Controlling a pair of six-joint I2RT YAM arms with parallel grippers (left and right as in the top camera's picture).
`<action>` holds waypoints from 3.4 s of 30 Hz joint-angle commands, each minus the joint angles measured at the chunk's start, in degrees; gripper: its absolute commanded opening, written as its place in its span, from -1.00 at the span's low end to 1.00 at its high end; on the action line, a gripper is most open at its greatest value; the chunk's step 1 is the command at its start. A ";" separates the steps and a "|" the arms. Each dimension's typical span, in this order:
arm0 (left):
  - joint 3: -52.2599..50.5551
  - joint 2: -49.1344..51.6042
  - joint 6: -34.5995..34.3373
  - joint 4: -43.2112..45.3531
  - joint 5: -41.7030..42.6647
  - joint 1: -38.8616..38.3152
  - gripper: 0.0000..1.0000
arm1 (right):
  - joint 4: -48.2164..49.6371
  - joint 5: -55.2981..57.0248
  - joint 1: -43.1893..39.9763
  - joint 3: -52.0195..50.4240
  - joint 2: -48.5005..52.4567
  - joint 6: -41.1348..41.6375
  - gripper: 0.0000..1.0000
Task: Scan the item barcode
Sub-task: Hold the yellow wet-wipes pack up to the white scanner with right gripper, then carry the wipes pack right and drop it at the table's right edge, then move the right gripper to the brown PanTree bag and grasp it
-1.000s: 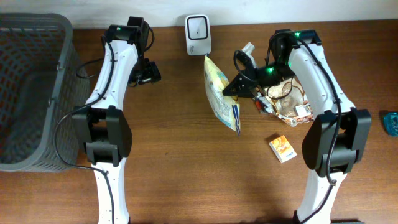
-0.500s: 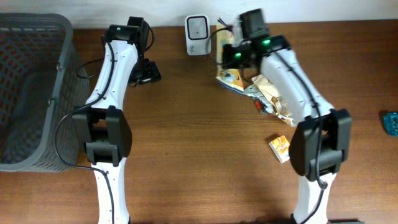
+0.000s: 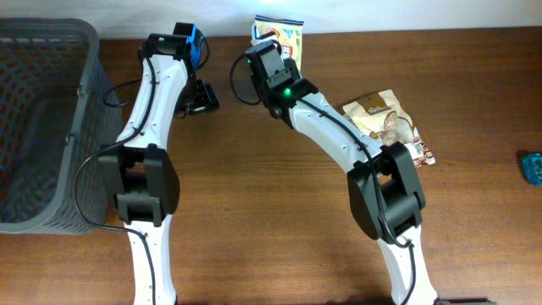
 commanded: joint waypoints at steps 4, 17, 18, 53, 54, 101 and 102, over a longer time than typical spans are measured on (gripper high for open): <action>0.96 0.42 -0.52 -0.04 -0.63 -0.11 0.98 | 2.21 1.73 -0.04 0.55 2.01 -0.63 -0.92; 0.96 0.42 -0.52 -0.04 -0.63 -0.11 0.98 | -17.55 3.30 -14.12 8.55 -16.98 14.40 -0.92; 0.96 0.42 -0.52 -0.04 -0.63 -0.11 0.98 | -19.82 3.28 -17.11 8.55 -18.82 14.67 -0.92; 0.96 0.42 -0.52 -0.04 -0.63 -0.11 0.98 | -24.59 -12.92 -64.85 8.59 -1.01 8.02 -0.38; 0.96 0.42 -0.52 -0.04 -0.63 -0.11 0.98 | -26.10 -17.73 -64.43 8.57 -0.79 6.86 -0.47; 0.96 0.42 -0.52 -0.04 -0.63 -0.11 0.98 | -55.63 -27.32 -33.90 18.56 2.97 -8.63 0.97; 0.96 0.42 -0.52 -0.04 -0.63 -0.11 0.98 | -54.53 -24.65 -31.32 17.53 2.97 -8.50 0.97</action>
